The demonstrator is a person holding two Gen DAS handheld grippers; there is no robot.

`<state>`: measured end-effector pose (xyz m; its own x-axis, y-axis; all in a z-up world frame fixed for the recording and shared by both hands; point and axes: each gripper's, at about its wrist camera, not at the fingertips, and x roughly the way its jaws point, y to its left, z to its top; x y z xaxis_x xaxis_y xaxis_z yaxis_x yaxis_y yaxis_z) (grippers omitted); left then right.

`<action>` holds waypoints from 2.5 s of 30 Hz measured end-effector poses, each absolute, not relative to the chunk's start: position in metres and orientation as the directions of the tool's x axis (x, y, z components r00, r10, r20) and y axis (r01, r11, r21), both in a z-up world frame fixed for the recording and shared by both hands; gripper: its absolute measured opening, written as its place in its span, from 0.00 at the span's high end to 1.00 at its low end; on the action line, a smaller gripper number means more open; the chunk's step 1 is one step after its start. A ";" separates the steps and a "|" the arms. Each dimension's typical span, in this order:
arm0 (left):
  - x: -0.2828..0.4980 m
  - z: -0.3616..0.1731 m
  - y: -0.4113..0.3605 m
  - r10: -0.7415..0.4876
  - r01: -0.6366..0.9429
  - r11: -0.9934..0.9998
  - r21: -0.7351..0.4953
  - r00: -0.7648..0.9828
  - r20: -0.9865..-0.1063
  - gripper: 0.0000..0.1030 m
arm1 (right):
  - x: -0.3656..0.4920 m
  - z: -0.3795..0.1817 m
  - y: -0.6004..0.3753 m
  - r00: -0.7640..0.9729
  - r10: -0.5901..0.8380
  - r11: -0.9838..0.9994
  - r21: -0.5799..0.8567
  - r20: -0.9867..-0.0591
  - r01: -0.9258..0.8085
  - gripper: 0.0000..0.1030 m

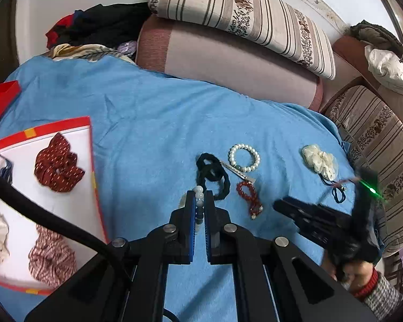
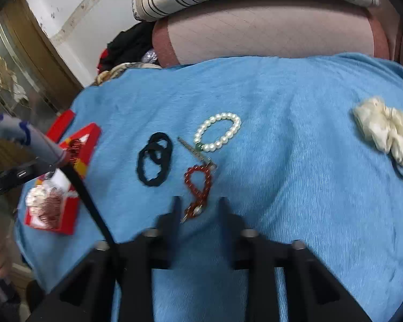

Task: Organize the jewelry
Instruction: 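Grasp the pale bead bracelet with the left tool while the right grasps the red bead bracelet, then lower both bracelets into the red box and open both tools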

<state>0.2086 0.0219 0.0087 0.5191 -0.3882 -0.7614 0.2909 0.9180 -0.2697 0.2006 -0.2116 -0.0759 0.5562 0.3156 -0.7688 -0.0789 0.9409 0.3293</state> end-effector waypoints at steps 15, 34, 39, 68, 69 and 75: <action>0.189 0.001 0.039 -0.365 0.272 0.928 -0.253 0.533 -0.763 0.95 | 0.233 -0.098 -0.190 0.508 0.287 0.957 0.270 -0.812 -0.110 0.93; 0.137 0.037 0.107 -0.288 0.170 0.957 -0.234 0.618 -0.731 0.95 | 0.161 -0.014 -0.188 0.600 0.374 0.924 0.341 -0.707 -0.174 0.93; 0.124 0.042 0.134 -0.258 0.137 0.965 -0.223 0.640 -0.723 0.95 | 0.152 0.005 -0.167 0.605 0.397 0.916 0.333 -0.690 -0.222 0.93; 0.210 -0.001 0.250 -0.182 -0.032 0.967 -0.252 0.603 -0.777 0.95 | 0.231 0.010 0.088 0.469 0.499 0.825 0.233 -0.728 -0.515 0.93; 0.216 -0.006 0.252 -0.180 -0.039 0.967 -0.253 0.597 -0.782 0.95 | 0.236 0.004 0.093 0.465 0.492 0.828 0.230 -0.736 -0.512 0.93; 0.231 -0.030 0.262 -0.149 -0.087 0.967 -0.239 0.567 -0.810 0.95 | 0.253 -0.025 0.099 0.433 0.459 0.842 0.224 -0.776 -0.491 0.93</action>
